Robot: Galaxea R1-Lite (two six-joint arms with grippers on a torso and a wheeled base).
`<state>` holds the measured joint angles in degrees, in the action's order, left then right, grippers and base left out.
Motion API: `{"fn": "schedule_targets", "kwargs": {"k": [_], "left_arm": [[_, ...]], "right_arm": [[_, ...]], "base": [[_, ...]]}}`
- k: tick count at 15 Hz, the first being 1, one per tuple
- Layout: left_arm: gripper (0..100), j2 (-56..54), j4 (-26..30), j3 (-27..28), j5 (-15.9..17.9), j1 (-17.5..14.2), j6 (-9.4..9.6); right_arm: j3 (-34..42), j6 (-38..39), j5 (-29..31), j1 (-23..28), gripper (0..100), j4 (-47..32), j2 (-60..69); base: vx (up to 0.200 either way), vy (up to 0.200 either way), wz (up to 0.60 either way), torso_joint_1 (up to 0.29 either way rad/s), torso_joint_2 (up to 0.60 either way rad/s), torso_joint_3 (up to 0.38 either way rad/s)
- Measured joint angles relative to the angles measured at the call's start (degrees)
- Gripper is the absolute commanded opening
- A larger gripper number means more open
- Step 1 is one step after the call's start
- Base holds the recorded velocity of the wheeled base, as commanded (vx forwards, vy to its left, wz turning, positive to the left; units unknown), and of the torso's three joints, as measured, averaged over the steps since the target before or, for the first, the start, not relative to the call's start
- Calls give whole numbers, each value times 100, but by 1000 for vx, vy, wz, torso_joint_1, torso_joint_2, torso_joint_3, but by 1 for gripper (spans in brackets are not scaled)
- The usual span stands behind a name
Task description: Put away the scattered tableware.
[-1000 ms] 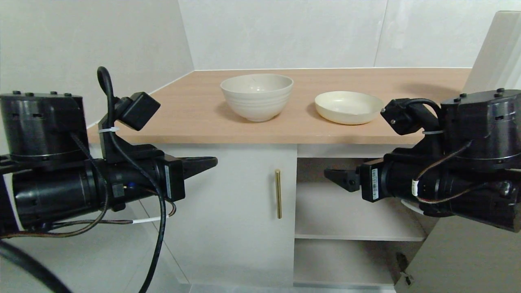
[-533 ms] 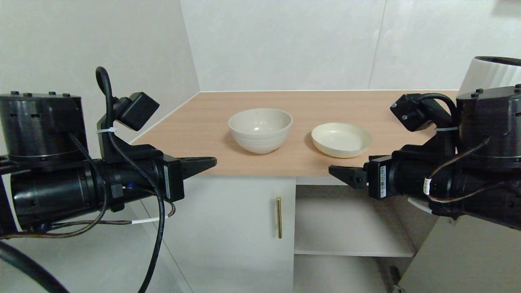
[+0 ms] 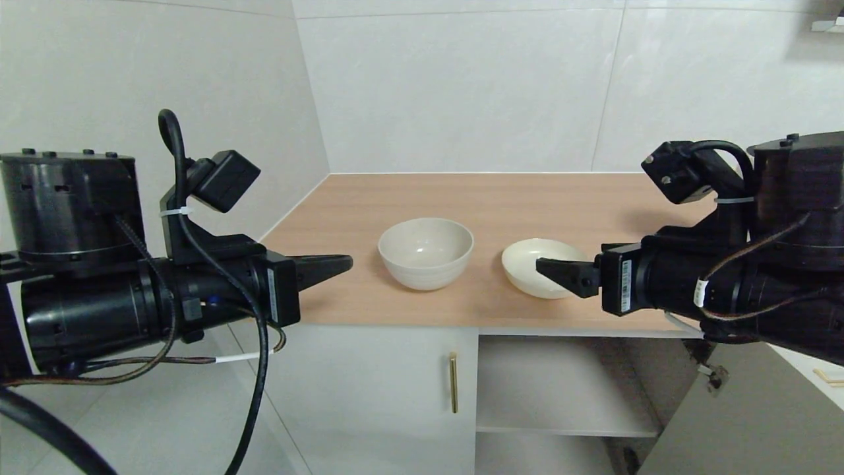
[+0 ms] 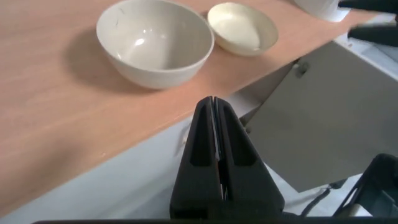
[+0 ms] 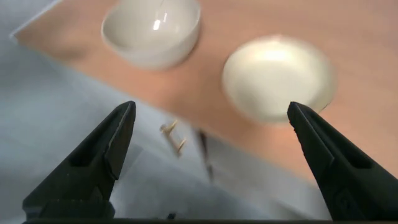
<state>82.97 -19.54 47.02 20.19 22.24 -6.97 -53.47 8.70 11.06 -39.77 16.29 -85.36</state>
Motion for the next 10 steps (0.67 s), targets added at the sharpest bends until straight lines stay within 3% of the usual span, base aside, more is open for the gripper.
{"fn": "schedule_targets", "kwargs": {"k": [3, 6, 8, 10], "left_arm": [[0, 18, 28, 204, 0, -24, -180], [0, 148, 263, 651, -11, -33, -405], [0, 438, 819, 1436, -60, -39, -699], [0, 886, 1692, 2367, -238, -63, -1169]], "right_arm": [[-118, -327, 5, 251, 100, 508, -163], [-658, -48, 54, 557, 100, 457, -527], [-1113, 378, 99, 809, 100, -266, -786], [-1527, 746, 132, 995, 100, -896, -963]], "base": [[0, 0, 0, 28, -54, -37], [0, 0, 0, 0, 0, 0], [0, 0, 0, 0, 0, 0], [0, 0, 0, 0, 0, 0]]}}
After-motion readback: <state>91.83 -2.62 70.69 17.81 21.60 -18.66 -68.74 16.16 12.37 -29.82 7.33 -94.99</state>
